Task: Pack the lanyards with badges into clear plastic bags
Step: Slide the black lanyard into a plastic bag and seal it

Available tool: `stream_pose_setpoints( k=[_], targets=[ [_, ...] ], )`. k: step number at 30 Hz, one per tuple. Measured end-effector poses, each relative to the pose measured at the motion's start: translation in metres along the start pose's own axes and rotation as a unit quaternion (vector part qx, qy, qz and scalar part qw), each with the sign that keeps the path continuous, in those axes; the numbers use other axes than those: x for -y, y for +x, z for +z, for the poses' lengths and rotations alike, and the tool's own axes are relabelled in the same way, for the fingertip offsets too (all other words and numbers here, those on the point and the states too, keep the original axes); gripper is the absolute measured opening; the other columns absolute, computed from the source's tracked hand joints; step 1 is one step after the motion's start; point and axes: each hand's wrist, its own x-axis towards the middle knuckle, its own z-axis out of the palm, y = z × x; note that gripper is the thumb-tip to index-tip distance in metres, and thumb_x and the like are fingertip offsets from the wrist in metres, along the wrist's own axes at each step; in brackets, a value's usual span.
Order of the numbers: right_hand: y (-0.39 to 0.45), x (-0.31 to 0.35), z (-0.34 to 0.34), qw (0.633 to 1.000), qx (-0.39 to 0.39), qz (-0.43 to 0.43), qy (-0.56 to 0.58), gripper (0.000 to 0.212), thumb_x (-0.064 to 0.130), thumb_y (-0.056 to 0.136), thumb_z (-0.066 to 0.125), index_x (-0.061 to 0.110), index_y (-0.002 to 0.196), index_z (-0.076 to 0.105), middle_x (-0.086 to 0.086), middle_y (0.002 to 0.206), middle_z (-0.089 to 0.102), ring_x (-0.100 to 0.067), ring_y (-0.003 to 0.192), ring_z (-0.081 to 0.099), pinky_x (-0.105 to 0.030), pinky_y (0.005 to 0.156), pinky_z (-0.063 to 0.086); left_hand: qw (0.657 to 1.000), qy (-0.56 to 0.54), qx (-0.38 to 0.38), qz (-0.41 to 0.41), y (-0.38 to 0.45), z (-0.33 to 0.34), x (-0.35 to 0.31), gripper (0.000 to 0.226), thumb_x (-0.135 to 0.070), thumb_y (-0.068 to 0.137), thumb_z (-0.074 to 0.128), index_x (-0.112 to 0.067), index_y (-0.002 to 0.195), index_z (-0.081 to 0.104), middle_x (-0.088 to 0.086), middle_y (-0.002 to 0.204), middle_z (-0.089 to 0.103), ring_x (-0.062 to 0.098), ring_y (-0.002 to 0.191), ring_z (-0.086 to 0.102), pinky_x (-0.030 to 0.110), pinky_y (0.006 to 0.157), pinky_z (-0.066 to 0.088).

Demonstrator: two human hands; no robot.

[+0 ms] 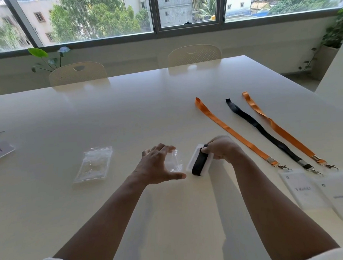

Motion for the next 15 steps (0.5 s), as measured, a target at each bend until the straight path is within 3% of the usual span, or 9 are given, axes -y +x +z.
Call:
stream_pose_setpoints(
  k=[3, 7, 15],
  targets=[
    [-0.005, -0.001, 0.0, 0.998, 0.016, 0.01, 0.062, 0.018, 0.009, 0.084, 0.072, 0.004, 0.099, 0.064, -0.012, 0.1, 0.063, -0.024, 0.096, 0.063, -0.035, 0.083, 0.058, 1.0, 0.006, 0.004, -0.015, -0.003, 0.001, -0.001, 0.1, -0.083, 0.058, 0.067, -0.031, 0.14, 0.043, -0.011, 0.135, 0.047, 0.011, 0.127, 0.045, 0.04, 0.108, 0.031],
    [-0.011, 0.002, -0.006, 0.992, 0.011, 0.005, 0.129, 0.016, 0.007, 0.085, 0.071, 0.003, 0.098, 0.062, -0.012, 0.097, 0.061, -0.018, 0.084, 0.061, -0.024, 0.065, 0.054, 1.0, 0.011, -0.001, -0.03, -0.005, 0.003, -0.001, 0.1, -0.084, 0.058, 0.066, -0.032, 0.14, 0.043, -0.011, 0.134, 0.047, 0.011, 0.127, 0.045, 0.04, 0.108, 0.03],
    [-0.014, 0.005, -0.005, 0.962, -0.033, -0.01, 0.272, 0.027, 0.005, 0.084, 0.071, 0.005, 0.108, 0.059, -0.013, 0.103, 0.061, -0.021, 0.089, 0.063, -0.025, 0.062, 0.055, 0.999, 0.004, -0.007, -0.041, -0.008, 0.004, -0.007, 0.099, -0.082, 0.059, 0.068, -0.031, 0.14, 0.043, -0.011, 0.133, 0.047, 0.012, 0.127, 0.044, 0.039, 0.109, 0.026]
  ],
)
